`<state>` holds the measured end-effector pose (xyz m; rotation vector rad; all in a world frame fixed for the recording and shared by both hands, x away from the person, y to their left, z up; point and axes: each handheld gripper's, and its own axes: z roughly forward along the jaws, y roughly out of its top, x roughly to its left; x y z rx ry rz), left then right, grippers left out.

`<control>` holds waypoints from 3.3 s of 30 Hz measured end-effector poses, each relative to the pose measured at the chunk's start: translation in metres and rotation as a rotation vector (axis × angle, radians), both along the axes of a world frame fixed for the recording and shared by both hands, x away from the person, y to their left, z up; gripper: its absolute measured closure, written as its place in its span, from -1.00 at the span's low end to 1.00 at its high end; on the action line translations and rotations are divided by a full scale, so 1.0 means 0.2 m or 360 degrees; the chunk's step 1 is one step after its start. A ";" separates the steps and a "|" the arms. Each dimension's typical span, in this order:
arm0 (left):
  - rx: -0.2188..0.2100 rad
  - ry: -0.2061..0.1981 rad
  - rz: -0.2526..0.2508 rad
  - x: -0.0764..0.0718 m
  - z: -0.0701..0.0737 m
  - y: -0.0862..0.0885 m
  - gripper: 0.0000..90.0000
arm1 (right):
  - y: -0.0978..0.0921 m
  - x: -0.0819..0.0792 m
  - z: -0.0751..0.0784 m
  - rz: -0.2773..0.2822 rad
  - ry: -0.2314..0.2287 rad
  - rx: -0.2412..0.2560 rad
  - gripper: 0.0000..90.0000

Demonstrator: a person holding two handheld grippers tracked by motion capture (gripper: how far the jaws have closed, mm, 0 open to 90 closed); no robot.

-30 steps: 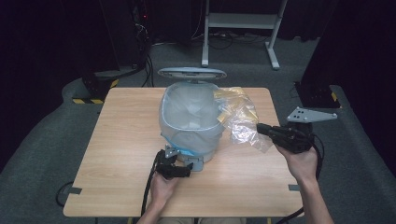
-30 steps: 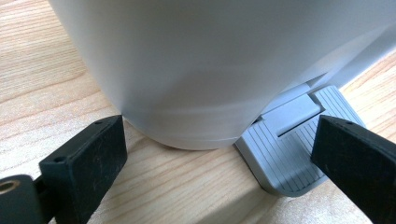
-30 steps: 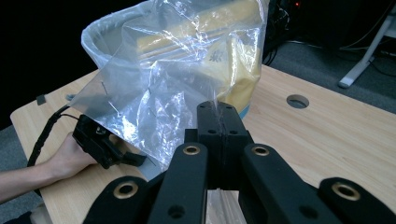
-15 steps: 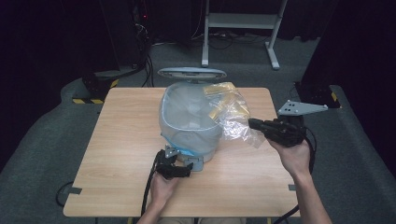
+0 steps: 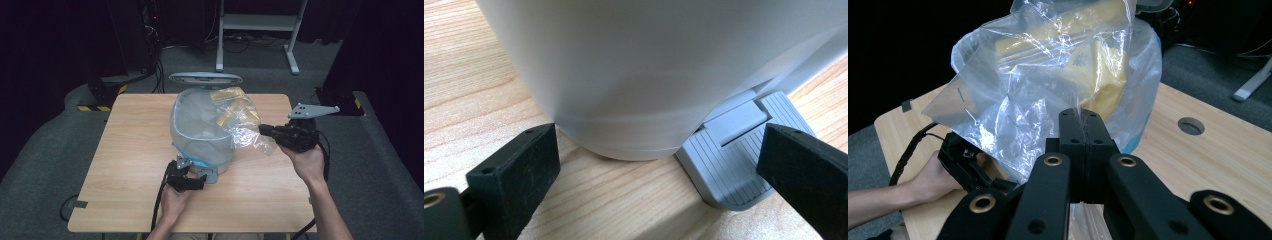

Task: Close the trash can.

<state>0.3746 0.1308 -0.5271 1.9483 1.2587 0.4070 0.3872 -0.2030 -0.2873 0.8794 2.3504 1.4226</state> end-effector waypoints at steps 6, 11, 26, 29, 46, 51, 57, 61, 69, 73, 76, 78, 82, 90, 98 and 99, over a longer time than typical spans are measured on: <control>-0.0001 0.0000 0.0000 0.00 0.00 0.00 -0.91 | 0.02 0.01 0.00 0.0017 0.0009 -0.0018 1.00; -0.0001 0.0000 0.0000 0.00 0.00 0.00 -0.91 | 0.05 0.03 0.01 0.0022 0.0029 -0.0033 1.00; 0.0000 0.0000 0.0000 0.00 0.00 0.00 -0.91 | 0.09 0.07 0.02 0.0021 0.0038 -0.0024 1.00; 0.0000 0.0000 0.0000 0.00 0.00 0.00 -0.91 | 0.10 0.08 0.03 0.0029 0.0035 -0.0029 1.00; 0.0001 -0.0001 -0.0002 0.00 0.00 0.00 -0.91 | 0.16 0.12 0.04 0.0037 0.0057 -0.0060 1.00; 0.0001 -0.0001 -0.0002 0.00 0.00 0.00 -0.91 | 0.19 0.14 0.04 0.0038 0.0072 -0.0065 0.99; 0.0001 -0.0001 -0.0002 0.00 0.00 0.00 -0.91 | 0.22 0.17 0.04 0.0043 0.0089 -0.0069 0.99; 0.0002 -0.0001 -0.0002 0.00 0.00 0.00 -0.91 | 0.24 0.19 0.04 0.0046 0.0094 -0.0089 0.99; 0.0001 -0.0001 -0.0002 0.00 0.00 0.00 -0.91 | 0.28 0.23 0.03 0.0039 0.0123 -0.0110 0.99; 0.0002 0.0001 -0.0002 0.00 0.00 0.00 -0.91 | 0.29 0.24 0.03 0.0031 0.0125 -0.0119 0.98; 0.0001 -0.0001 -0.0002 0.00 0.00 0.00 -0.91 | 0.30 0.25 0.03 0.0026 0.0115 -0.0128 0.97; 0.0003 -0.0001 -0.0002 0.00 0.00 0.00 -0.91 | 0.31 0.24 0.04 0.0016 0.0111 -0.0130 0.92; 0.0001 0.0001 0.0000 0.00 0.00 0.00 -0.91 | 0.32 0.25 0.04 0.0013 0.0104 -0.0152 0.89; 0.0001 0.0001 0.0000 0.00 0.00 0.00 -0.91 | 0.36 0.26 0.03 0.0008 0.0102 -0.0163 0.82; 0.0003 -0.0002 0.0000 0.00 0.00 0.00 -0.91 | 0.39 0.27 0.03 -0.0020 0.0074 -0.0148 0.64; 0.0003 -0.0002 0.0001 0.00 0.00 0.00 -0.91 | 0.39 0.27 0.03 -0.0027 0.0058 -0.0130 0.55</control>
